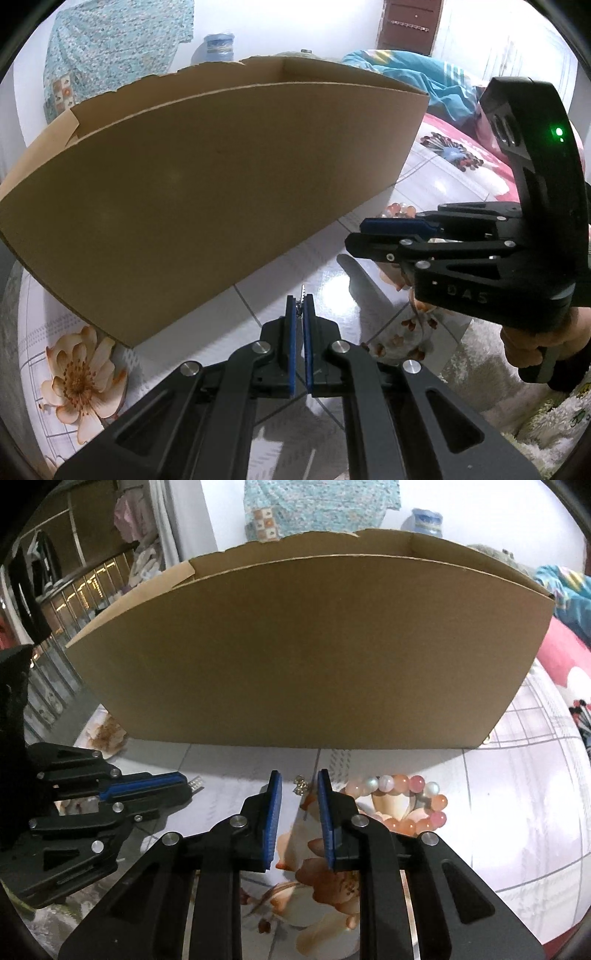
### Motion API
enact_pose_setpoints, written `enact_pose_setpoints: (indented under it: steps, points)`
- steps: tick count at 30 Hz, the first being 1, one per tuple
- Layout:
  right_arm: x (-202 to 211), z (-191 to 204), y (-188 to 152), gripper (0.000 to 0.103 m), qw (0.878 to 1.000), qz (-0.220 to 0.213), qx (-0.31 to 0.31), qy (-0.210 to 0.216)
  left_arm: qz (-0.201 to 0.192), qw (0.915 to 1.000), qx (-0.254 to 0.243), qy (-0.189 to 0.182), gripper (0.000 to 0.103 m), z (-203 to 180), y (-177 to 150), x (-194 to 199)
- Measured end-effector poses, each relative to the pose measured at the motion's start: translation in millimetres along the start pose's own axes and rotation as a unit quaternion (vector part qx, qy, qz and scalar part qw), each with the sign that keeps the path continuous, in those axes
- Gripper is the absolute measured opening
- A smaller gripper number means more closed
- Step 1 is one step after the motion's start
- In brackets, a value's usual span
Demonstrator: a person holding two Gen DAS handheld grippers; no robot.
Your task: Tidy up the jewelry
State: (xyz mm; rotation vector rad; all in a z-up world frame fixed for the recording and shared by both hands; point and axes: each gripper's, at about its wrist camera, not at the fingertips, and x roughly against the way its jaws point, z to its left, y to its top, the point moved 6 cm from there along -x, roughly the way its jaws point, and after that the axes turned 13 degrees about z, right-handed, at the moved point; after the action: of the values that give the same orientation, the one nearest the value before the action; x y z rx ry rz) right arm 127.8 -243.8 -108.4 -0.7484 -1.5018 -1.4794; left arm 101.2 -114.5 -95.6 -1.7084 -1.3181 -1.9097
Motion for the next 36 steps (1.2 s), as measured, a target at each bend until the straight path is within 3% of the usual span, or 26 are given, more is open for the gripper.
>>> enact_pose_setpoints:
  steps: [10, 19, 27, 36]
  points:
    - [-7, 11, 6, 0.003, 0.999, 0.001, 0.018, -0.028, 0.001, 1.0, 0.001, 0.0, 0.003, 1, 0, -1]
    - [14, -3, 6, 0.003, 0.999, -0.016, -0.036, 0.034, -0.004, 1.0, 0.002, -0.002, 0.003, 3, -1, 2]
    - [47, -15, 9, 0.003, 0.988, -0.049, -0.095, 0.112, -0.019, 0.9998, -0.002, -0.006, 0.003, 0, -1, 13]
    - [87, -10, 19, 0.003, 0.983, -0.093, -0.092, 0.131, -0.078, 0.9961, -0.025, -0.033, 0.003, -16, 7, 67]
